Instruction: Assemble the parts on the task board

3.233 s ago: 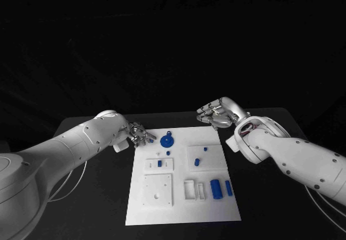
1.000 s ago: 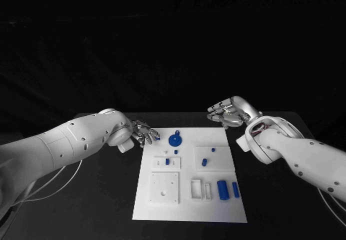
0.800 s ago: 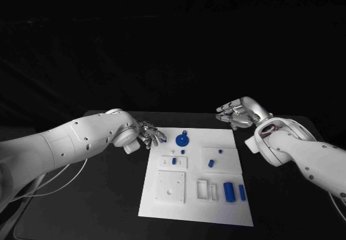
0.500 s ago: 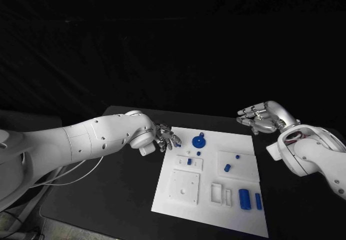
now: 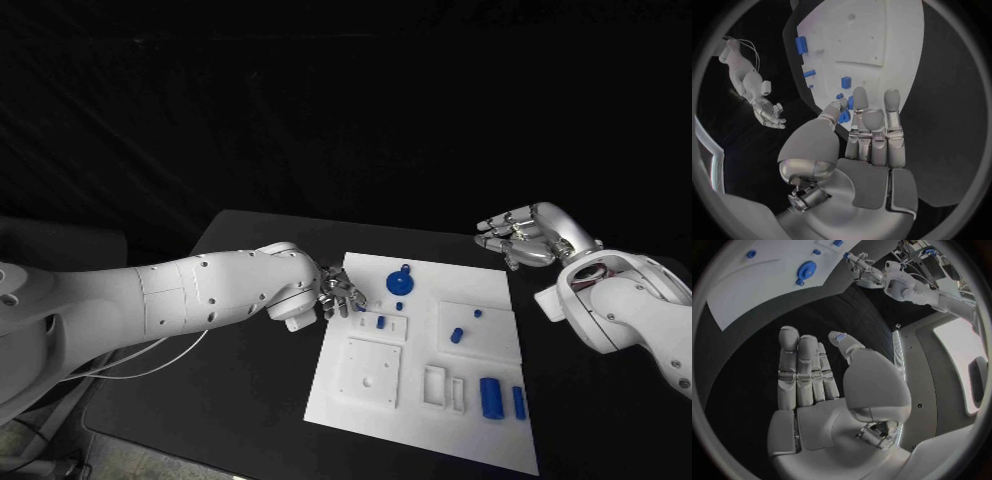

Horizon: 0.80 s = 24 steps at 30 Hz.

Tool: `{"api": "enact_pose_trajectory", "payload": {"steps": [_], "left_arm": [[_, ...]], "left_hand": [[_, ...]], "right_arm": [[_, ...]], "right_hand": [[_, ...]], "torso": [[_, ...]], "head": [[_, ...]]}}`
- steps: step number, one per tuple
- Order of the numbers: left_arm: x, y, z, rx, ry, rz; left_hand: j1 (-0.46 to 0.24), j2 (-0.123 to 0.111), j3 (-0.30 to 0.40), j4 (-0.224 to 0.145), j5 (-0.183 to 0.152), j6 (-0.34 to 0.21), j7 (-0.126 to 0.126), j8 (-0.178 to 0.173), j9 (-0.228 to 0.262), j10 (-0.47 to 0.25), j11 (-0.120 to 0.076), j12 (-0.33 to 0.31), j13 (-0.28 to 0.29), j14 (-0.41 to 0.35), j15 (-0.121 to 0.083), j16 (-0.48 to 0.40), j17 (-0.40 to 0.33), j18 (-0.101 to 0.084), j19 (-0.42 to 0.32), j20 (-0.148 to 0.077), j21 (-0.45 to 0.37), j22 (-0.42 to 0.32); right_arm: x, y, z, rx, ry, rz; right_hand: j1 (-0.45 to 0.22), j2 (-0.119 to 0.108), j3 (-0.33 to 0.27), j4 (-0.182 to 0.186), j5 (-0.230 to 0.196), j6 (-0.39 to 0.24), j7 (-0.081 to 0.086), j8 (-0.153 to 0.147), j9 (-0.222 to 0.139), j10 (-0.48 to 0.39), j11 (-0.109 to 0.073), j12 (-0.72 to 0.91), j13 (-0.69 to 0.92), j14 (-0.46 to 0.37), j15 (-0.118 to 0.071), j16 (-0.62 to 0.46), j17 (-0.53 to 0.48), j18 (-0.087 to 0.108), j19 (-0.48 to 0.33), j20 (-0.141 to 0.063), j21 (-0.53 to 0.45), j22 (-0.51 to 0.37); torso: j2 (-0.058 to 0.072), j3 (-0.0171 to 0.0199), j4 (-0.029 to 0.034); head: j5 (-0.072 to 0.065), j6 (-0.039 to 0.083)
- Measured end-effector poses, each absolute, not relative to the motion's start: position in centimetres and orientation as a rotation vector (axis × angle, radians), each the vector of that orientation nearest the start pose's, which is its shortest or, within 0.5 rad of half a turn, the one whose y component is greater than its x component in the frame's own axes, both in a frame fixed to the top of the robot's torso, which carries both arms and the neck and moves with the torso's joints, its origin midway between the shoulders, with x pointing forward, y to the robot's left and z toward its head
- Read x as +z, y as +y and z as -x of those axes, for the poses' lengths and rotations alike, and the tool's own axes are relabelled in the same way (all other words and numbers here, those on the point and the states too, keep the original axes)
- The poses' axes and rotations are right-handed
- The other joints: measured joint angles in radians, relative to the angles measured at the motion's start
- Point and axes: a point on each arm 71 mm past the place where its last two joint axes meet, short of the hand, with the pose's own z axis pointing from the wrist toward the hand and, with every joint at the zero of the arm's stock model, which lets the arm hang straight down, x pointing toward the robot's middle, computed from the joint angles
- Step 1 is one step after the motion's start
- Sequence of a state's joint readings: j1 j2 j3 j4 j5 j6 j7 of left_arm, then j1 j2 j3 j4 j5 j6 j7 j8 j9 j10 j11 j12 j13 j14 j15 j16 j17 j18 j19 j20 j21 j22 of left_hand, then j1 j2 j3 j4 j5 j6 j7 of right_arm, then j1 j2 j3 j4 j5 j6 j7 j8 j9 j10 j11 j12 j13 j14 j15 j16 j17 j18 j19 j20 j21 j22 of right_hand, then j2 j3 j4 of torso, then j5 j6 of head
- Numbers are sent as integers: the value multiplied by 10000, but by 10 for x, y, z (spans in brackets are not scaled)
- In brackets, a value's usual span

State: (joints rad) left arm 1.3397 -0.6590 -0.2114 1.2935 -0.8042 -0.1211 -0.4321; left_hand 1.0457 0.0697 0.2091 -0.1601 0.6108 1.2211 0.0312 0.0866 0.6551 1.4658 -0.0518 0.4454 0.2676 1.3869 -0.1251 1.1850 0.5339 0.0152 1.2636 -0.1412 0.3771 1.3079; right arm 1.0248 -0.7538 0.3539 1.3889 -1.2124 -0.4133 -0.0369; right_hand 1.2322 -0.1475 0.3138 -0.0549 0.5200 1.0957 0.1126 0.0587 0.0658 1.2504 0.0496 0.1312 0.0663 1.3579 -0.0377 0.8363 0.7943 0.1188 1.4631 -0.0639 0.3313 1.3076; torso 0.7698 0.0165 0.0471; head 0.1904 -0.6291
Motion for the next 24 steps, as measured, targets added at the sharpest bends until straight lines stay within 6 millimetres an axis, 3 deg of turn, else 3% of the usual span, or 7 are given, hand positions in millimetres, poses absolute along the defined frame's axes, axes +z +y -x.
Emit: {"api": "enact_pose_trajectory", "payload": {"steps": [24], "left_arm": [[-231,188,-524,-4237,21474,3565]], "left_hand": [[41,-41,57,16,54,67,33,12,25,9,-61,231,-2,76,-3,187,485,0,34,-35,77,-3]], "right_arm": [[-137,-221,-528,8559,14128,-3405]], "right_hand": [[0,0,55,-4,126,0,0,0,0,0,0,0,0,0,0,0,2,-26,0,0,0,-1]], "torso": [[18,22,-32]], "head": [[-29,-225]]}}
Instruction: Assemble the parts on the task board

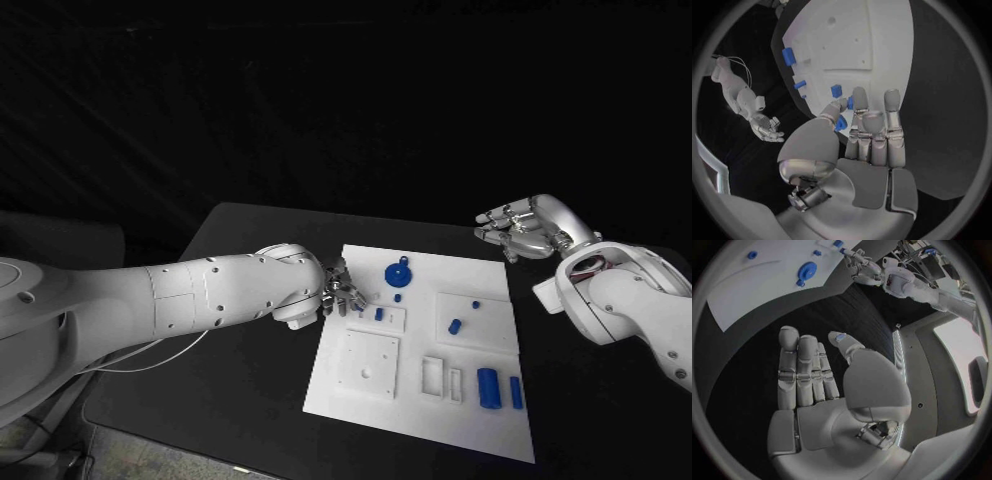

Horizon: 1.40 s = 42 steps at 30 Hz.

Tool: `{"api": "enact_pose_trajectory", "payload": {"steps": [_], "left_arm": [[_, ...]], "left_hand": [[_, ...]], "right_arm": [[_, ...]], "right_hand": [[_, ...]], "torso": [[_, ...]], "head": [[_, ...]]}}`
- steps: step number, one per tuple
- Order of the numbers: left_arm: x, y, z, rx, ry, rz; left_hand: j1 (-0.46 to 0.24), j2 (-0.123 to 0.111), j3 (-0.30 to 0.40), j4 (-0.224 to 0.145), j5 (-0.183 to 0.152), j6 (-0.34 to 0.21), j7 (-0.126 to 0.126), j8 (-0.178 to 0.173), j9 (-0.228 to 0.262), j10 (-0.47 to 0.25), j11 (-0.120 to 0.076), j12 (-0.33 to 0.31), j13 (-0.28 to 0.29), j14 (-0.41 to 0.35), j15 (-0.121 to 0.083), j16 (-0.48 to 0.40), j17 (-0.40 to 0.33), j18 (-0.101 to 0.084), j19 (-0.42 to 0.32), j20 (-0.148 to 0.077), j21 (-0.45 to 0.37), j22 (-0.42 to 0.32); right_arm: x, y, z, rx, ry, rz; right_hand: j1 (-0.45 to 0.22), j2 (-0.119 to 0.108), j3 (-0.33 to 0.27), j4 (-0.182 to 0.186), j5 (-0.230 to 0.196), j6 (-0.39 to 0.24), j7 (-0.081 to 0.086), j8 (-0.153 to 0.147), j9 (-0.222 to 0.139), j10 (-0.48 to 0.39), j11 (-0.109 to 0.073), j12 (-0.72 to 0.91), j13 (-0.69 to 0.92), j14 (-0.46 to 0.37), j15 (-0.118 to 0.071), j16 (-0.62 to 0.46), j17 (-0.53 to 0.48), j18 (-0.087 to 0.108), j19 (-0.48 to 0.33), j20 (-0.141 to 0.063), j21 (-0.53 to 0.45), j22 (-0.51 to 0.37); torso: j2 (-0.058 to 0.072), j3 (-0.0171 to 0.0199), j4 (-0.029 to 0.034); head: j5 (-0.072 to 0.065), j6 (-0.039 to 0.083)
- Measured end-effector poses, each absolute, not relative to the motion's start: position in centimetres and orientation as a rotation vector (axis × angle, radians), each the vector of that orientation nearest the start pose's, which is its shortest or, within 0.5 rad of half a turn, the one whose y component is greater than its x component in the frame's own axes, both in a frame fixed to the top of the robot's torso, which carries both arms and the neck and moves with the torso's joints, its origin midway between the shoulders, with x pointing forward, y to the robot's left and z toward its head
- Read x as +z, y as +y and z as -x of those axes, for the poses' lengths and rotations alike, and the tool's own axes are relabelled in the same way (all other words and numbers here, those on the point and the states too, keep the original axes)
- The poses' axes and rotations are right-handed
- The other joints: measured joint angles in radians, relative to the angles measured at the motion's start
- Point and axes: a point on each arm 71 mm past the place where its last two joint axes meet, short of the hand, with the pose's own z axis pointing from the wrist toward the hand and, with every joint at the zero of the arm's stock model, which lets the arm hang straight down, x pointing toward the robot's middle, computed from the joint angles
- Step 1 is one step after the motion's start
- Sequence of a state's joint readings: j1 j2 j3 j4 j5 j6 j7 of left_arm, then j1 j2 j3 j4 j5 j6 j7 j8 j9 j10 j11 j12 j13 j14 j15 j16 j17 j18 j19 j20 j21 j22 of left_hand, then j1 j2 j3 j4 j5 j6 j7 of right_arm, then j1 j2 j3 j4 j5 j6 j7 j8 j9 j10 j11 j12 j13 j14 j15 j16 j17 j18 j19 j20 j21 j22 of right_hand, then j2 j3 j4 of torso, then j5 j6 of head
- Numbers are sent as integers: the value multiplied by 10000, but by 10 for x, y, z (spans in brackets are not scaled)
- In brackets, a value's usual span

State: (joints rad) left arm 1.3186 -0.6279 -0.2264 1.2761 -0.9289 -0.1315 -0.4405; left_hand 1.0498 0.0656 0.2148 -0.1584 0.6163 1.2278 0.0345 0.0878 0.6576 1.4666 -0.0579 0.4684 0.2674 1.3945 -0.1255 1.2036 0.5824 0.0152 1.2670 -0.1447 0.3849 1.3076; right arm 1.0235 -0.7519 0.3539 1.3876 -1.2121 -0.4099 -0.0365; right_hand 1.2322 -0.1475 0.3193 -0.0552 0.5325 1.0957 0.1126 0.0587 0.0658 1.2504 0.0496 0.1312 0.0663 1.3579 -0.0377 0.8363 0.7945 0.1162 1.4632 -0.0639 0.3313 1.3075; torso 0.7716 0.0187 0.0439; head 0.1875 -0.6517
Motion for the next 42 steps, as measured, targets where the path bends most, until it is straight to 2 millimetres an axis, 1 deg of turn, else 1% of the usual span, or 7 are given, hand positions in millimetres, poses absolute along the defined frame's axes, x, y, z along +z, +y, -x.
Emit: {"api": "enact_pose_trajectory", "payload": {"steps": [13,18,20,22,28,35,42], "left_arm": [[-233,188,-524,-3925,21698,2974],[-232,187,-524,-3862,21769,2742],[-232,186,-524,-3841,21795,2627],[-232,185,-524,-3833,21803,2538],[-232,183,-524,-3826,21820,2337],[-233,181,-523,-3806,21876,2231],[-233,181,-524,-3763,21907,2199]], "left_hand": [[4,-77,-1,-4,1,22,-21,6,14,20,-9,69,-1,33,10,45,157,0,0,0,0,-2],[4,-78,0,-6,138,60,-1,8,27,20,-8,89,-2,48,20,84,230,0,-1,0,75,-2],[4,-77,0,-7,140,66,5,8,163,20,-7,125,-2,64,6,84,257,0,-1,0,76,-2],[4,-77,0,-7,140,67,5,8,170,21,-7,125,-2,67,5,84,258,1,-1,0,76,-3],[5,-77,0,-9,140,72,0,1,445,20,-5,125,-23,85,20,84,258,1,-1,0,76,-3],[5,-77,2,-12,139,72,-1,-39,446,18,-3,125,-23,89,27,84,257,0,-1,0,76,-3],[6,-77,-9,-25,137,72,-2,-71,450,17,-1,125,-43,99,42,83,256,0,-1,1,76,0]], "right_arm": [[-138,-221,-528,8555,14156,-3403],[-138,-221,-528,8553,14165,-3404],[-138,-221,-528,8552,14167,-3405],[-138,-221,-528,8553,14169,-3404],[-138,-221,-528,8561,14178,-3403],[-139,-221,-529,8558,14186,-3409],[-139,-221,-529,8563,14191,-3408]], "right_hand": [[0,0,0,0,0,0,0,0,0,0,0,0,0,0,0,0,0,-9,0,0,0,0],[0,0,0,0,0,0,0,0,0,0,0,0,0,0,0,0,0,-10,0,0,0,-1],[0,0,0,0,0,0,0,0,0,0,0,0,0,0,0,0,-2,-12,0,0,0,-1],[0,0,0,0,-1,0,0,0,0,0,0,0,0,0,0,0,-8,-13,0,0,0,-1],[0,0,-1,0,-1,0,0,0,0,0,0,0,0,0,0,0,-8,-15,0,0,0,-1],[0,0,0,0,16,0,0,0,0,0,0,0,0,0,0,0,-7,-16,0,0,0,-1],[0,0,-1,0,58,0,0,0,0,0,0,0,0,0,0,0,-7,-18,0,0,0,-1]], "torso": [[-11,-2,8],[-11,-3,8],[-11,-4,8],[-11,-6,8],[-8,-5,12],[-5,-3,0],[-5,-4,6]], "head": [[-25,-65],[-16,-81],[-13,-82],[-12,-83],[-11,-82],[-11,-90],[-59,-96]]}}
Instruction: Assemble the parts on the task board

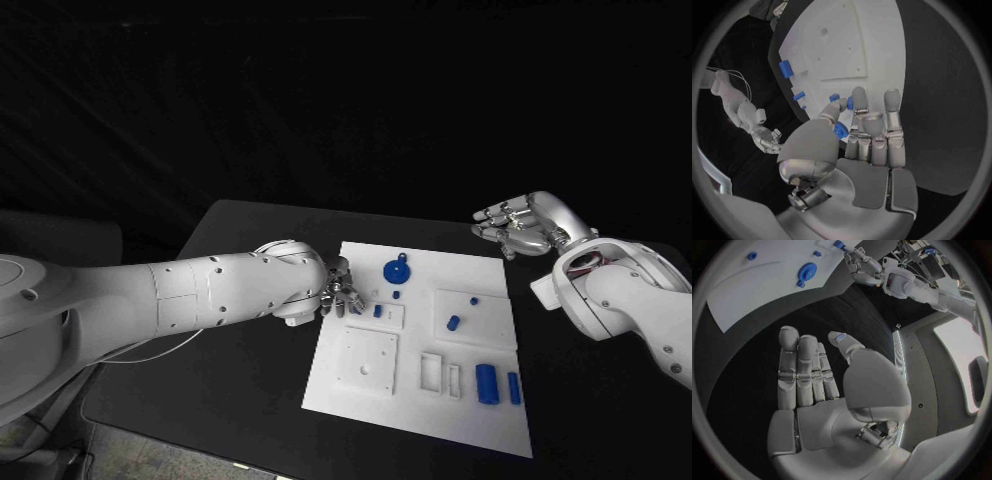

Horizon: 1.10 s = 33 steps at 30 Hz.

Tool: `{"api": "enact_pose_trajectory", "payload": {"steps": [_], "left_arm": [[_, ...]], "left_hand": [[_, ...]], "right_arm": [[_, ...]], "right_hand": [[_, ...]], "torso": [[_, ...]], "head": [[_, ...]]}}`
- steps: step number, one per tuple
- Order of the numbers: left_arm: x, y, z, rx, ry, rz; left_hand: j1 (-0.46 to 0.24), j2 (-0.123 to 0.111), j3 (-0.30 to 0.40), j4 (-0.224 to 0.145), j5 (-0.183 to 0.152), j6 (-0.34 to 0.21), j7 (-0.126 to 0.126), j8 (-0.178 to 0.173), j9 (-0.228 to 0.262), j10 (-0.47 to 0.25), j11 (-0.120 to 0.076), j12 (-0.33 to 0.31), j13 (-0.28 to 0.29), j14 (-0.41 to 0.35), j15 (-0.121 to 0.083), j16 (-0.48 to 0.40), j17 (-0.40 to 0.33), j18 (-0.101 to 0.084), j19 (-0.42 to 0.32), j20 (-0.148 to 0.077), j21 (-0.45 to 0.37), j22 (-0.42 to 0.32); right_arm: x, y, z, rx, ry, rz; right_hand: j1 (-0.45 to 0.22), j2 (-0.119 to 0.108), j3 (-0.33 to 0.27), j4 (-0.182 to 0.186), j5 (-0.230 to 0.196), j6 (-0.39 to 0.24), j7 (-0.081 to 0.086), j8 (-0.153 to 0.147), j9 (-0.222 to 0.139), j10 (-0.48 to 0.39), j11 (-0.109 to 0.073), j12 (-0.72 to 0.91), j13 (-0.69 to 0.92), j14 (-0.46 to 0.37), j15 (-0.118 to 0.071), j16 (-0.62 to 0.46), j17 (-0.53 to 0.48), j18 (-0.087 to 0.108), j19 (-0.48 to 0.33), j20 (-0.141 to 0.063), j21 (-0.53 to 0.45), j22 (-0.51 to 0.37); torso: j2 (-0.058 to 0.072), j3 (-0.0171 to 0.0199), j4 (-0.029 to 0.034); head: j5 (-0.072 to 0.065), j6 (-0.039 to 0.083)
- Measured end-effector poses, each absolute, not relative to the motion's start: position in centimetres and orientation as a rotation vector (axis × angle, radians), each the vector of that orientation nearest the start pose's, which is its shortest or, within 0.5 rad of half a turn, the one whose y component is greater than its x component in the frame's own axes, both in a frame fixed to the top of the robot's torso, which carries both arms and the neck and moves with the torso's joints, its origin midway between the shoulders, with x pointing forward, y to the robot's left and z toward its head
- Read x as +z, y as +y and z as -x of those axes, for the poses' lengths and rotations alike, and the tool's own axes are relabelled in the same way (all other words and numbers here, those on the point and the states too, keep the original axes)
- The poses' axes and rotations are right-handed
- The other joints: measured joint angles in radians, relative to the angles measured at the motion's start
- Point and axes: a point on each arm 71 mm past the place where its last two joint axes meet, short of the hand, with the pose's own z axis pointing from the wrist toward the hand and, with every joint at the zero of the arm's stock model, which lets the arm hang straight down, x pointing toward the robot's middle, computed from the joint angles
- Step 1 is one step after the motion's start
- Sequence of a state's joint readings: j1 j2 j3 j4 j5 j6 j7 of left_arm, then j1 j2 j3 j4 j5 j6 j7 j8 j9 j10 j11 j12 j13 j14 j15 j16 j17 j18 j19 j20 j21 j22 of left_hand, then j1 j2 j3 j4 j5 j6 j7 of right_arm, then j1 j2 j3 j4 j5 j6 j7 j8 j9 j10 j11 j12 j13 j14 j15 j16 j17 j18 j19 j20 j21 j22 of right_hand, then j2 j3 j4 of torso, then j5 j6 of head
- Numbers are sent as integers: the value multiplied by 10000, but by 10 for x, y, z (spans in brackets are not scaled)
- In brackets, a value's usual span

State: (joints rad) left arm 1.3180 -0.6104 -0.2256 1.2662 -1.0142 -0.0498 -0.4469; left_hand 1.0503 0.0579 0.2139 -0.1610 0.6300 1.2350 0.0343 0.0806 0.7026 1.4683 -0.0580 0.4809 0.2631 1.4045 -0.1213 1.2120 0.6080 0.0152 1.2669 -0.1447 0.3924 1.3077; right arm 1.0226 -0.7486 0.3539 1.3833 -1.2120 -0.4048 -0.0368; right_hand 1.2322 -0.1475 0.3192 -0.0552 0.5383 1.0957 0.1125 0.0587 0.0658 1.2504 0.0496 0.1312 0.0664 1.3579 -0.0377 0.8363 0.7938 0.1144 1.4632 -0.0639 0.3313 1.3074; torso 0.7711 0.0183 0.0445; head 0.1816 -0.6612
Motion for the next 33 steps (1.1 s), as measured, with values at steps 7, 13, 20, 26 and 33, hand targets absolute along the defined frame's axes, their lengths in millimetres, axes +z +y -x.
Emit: {"api": "enact_pose_trajectory", "payload": {"steps": [7,13,20,26,33], "left_arm": [[-234,179,-525,-3732,21936,2170],[-235,178,-526,-3709,21918,2102],[-235,176,-526,-3650,21914,2001],[-235,175,-527,-3577,21934,1944],[-236,172,-529,-3445,22022,1838]], "left_hand": [[0,0,0,-1,-23,0,-1,-8,291,-14,15,0,1,0,4,0,16,0,0,0,0,3],[0,0,0,-2,-39,0,-2,17,436,-13,18,0,-9,14,21,0,42,0,0,0,0,2],[1,1,0,-4,-58,2,-5,37,429,-38,-5,39,-9,15,24,0,117,0,0,0,0,2],[1,1,-8,-14,-58,11,-13,37,428,-39,-5,78,-9,69,2,0,180,-1,-1,0,0,1],[0,1,-10,-19,-194,98,-24,85,463,-32,-1,116,2,91,17,0,271,-2,0,0,40,0]], "right_arm": [[-139,-220,-529,8569,14194,-3406],[-139,-220,-529,8571,14199,-3408],[-139,-220,-529,8580,14204,-3405],[-139,-220,-529,8581,14207,-3403],[-139,-220,-529,8579,14211,-3401]], "right_hand": [[0,0,0,0,0,0,0,0,0,0,0,0,0,0,0,0,0,-1,0,0,0,0],[0,0,0,0,0,0,0,0,0,0,0,0,0,0,0,0,1,-3,0,0,0,0],[0,0,0,0,0,0,0,0,0,0,0,0,0,0,0,0,1,-5,0,0,0,-1],[0,0,0,0,0,0,0,0,0,0,0,0,0,0,0,0,1,-6,0,0,0,0],[0,0,0,0,0,0,0,0,0,0,0,0,0,0,0,0,2,-7,0,0,0,0]], "torso": [[0,0,0],[3,1,0],[0,0,0],[0,1,0],[4,1,0]], "head": [[-29,-16],[-44,-27],[-73,-33],[-96,-37],[-124,-56]]}}
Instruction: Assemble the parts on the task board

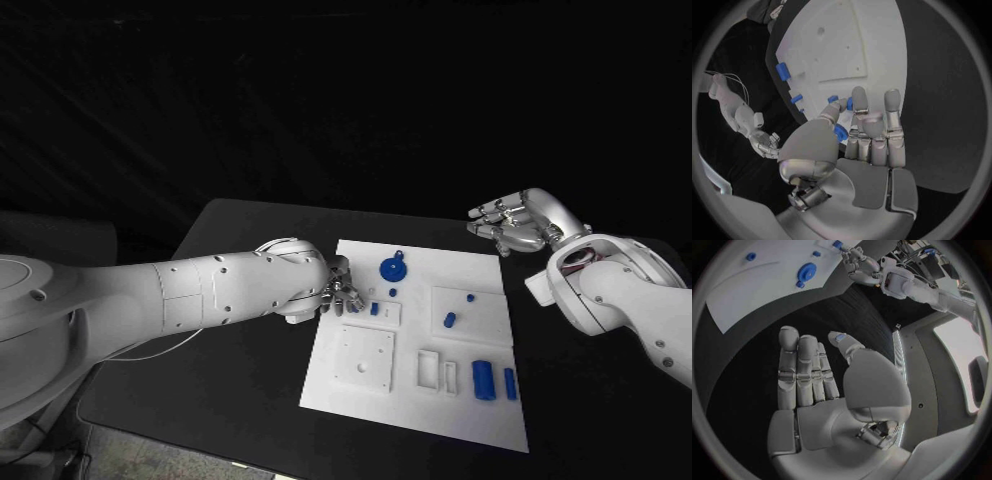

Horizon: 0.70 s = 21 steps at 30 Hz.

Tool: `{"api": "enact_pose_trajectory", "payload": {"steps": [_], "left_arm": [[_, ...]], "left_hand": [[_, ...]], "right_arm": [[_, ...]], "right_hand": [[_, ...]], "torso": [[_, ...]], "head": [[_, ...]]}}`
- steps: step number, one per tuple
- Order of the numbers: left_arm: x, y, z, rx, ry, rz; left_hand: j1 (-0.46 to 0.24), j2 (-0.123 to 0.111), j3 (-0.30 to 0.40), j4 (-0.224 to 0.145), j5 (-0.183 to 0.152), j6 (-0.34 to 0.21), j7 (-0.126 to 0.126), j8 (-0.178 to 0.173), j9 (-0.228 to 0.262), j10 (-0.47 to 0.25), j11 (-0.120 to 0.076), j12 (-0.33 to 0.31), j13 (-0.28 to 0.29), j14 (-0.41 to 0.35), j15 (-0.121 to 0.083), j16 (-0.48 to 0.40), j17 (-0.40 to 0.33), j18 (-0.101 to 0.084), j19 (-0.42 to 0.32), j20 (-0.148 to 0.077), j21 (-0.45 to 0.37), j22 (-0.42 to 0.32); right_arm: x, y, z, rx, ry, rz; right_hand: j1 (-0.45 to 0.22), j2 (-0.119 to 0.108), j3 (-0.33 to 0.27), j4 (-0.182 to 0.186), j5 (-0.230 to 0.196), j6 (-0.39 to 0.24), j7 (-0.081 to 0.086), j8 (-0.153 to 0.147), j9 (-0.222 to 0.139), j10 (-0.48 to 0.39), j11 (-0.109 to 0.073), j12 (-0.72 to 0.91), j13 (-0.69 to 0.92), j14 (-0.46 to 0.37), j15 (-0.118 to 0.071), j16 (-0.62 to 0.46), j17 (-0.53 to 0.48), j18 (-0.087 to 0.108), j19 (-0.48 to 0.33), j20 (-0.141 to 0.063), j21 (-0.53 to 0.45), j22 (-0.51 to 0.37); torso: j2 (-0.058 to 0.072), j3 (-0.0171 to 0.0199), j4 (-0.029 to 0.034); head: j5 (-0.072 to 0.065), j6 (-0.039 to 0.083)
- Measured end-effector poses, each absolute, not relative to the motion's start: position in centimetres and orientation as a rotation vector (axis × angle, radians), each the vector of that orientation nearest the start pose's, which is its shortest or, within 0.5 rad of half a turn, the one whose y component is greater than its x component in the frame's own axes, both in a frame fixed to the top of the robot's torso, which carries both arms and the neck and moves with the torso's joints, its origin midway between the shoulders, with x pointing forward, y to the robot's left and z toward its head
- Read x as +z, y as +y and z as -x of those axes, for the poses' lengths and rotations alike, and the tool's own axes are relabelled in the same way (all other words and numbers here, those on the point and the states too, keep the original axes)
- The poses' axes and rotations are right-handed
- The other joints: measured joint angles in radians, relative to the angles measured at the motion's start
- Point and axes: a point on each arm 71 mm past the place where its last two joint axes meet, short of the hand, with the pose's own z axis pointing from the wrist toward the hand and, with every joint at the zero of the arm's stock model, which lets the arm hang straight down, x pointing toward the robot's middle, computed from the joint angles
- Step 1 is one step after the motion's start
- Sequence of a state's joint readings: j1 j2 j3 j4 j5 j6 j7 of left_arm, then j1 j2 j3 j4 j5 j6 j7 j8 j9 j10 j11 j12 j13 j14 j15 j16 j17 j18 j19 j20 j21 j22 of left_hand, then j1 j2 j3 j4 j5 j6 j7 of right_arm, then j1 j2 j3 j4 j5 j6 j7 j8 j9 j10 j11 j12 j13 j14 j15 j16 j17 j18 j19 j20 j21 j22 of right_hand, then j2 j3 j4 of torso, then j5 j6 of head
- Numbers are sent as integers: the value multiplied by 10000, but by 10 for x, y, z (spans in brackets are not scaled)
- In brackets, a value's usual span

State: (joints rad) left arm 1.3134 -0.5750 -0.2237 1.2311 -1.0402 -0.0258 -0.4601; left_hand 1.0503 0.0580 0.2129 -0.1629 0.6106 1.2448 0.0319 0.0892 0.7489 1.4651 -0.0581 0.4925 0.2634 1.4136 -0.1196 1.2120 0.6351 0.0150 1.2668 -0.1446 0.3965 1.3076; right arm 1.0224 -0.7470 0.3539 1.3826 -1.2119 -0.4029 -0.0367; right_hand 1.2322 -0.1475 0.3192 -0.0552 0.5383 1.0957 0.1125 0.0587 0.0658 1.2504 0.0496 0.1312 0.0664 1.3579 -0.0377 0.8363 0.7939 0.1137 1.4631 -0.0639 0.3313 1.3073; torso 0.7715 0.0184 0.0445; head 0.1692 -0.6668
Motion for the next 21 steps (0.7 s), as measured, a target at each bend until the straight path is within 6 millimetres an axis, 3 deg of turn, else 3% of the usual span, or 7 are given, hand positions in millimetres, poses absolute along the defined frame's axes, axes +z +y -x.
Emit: {"api": "enact_pose_trajectory", "payload": {"steps": [8,14,18,21], "left_arm": [[-237,170,-531,-3344,22140,1751],[-237,169,-533,-3308,22200,1728],[-238,171,-533,-3264,22219,1756],[-240,172,-532,-3240,22258,1765]], "left_hand": [[76,-78,9,7,-278,39,-35,-47,16,24,17,-33,-41,-4,-4,-102,-162,0,35,35,-13,0],[193,-339,154,154,-713,49,-102,-62,-4,16,9,-98,-45,-40,-39,-163,-278,2,35,35,-156,-1],[156,-587,-97,461,-1089,425,-472,-161,-144,-65,-72,-155,-45,-132,-131,-213,-363,3,35,34,-208,-2],[275,-729,-362,806,-1554,494,-565,-144,-152,-81,-87,-156,-34,-158,-160,-262,-427,2,34,34,-271,-2]], "right_arm": [[-139,-220,-529,8586,14209,-3394],[-139,-220,-529,8585,14204,-3391],[-139,-220,-529,8580,14202,-3392],[-139,-220,-529,8576,14201,-3394]], "right_hand": [[-17,-17,0,0,0,0,0,0,0,0,0,0,0,0,0,0,-11,-2,0,0,0,0],[-41,-41,0,0,60,0,0,0,0,0,0,0,0,0,0,0,-11,-4,0,0,0,0],[-41,-41,0,0,61,0,0,0,0,0,0,0,0,0,0,0,-10,-4,0,0,0,0],[-41,-41,0,0,61,0,0,0,0,0,0,0,0,0,0,0,-10,-5,0,0,0,-1]], "torso": [[-5,-7,6],[-12,-13,6],[-12,-16,6],[-10,-19,12]], "head": [[-25,-33],[-42,-40],[-57,-52],[-67,-53]]}}
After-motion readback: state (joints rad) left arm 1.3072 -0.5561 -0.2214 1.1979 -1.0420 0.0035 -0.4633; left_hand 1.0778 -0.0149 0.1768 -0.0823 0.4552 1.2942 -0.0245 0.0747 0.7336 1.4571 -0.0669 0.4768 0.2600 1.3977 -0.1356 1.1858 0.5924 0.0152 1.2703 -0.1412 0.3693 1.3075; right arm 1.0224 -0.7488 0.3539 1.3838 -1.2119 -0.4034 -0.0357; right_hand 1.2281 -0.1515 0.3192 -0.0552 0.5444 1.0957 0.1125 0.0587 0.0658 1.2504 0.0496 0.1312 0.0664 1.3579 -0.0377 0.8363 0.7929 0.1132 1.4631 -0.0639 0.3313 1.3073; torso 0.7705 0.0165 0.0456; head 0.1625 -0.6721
